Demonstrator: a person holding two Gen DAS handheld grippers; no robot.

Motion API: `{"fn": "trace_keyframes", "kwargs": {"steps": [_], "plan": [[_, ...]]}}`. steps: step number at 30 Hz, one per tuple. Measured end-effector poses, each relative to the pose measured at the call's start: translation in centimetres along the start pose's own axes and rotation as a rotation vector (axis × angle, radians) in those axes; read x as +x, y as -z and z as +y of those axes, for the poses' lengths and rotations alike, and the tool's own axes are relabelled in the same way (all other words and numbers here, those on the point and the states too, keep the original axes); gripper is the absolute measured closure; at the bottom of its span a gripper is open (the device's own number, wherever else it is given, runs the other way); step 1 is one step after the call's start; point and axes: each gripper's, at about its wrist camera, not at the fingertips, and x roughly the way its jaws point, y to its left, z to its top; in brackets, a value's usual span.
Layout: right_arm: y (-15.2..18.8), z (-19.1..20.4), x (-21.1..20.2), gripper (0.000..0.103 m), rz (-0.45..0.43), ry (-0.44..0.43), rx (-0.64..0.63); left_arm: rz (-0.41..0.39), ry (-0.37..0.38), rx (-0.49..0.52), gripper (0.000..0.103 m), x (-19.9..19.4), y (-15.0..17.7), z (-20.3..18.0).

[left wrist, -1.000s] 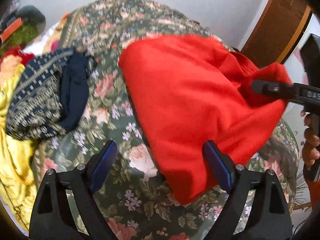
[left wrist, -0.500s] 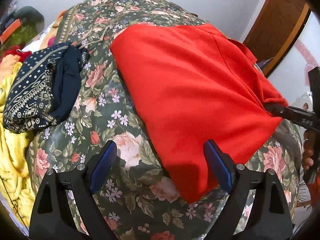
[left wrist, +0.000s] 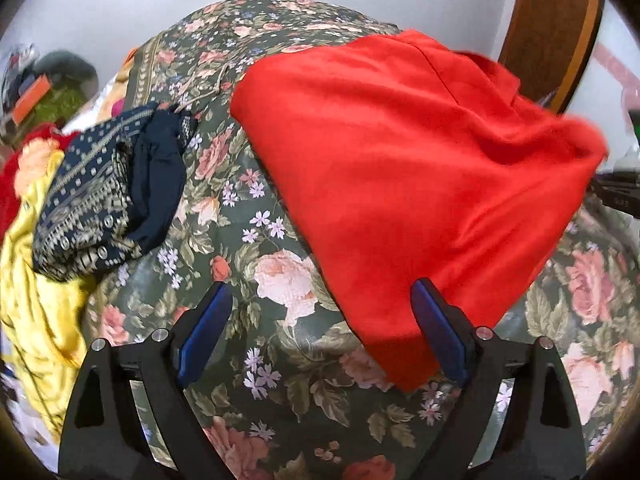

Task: Fold large clothes

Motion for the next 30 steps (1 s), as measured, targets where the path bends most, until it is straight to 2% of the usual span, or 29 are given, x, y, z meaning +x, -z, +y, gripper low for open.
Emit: {"fn": "trace_keyframes", "kwargs": {"steps": [3,6,9,13,15,19,22,25,26,27,28,30], "plan": [[-0.9,-0.9,-2.6,0.091,-0.04,-0.079,0.045,-0.003,0.026,-0.037,0.011,-0.3,-0.3,0.6],[-2.8,1.2,-5.3,0.09,-0.102,-0.174,-0.003,-0.026,0.019,-0.036,0.012,-1.5,-1.6,0.5],[-5.4,5.5,-7.4,0.09,-0.163,-0.266,-0.097,-0.098,0.011,-0.035,0.012,-3.2,-3.5,0.6],[-8.3,11.4,-6.9,0.09,-0.16,-0.349,-0.196,-0.146,-0.016,-0.02,0.012,-3.8,-6.6,0.8],[-9.6,13.7,-5.7,0.09,-0.136,-0.333,-0.241,-0.138,-0.028,-0.02,0.012,-2.9,-8.2,1.0],[-12.2,16.9,-0.9,0.09,-0.063,-0.234,-0.335,-0.061,0.002,-0.047,0.012,0.7,-9.8,1.8],[-12.6,17.5,2.9,0.091,-0.004,-0.133,-0.43,0.021,0.021,-0.052,0.011,3.9,-9.1,1.9],[-12.1,17.5,3.8,0.09,-0.045,-0.098,-0.514,0.029,0.073,-0.076,0.01,5.6,-7.5,2.4],[-12.0,17.4,3.7,0.084,-0.063,-0.077,-0.523,0.014,0.084,-0.085,0.009,5.6,-7.1,2.6],[-11.9,17.3,3.6,0.063,-0.076,-0.047,-0.531,0.006,0.098,-0.09,0.009,5.6,-6.8,2.7],[-11.7,17.1,3.7,0.035,-0.116,0.015,-0.547,0.005,0.105,-0.095,0.009,5.5,-6.6,2.9],[-11.5,16.4,4.0,0.0,-0.173,0.117,-0.558,0.008,0.113,-0.104,0.009,5.5,-6.4,3.0]]}}
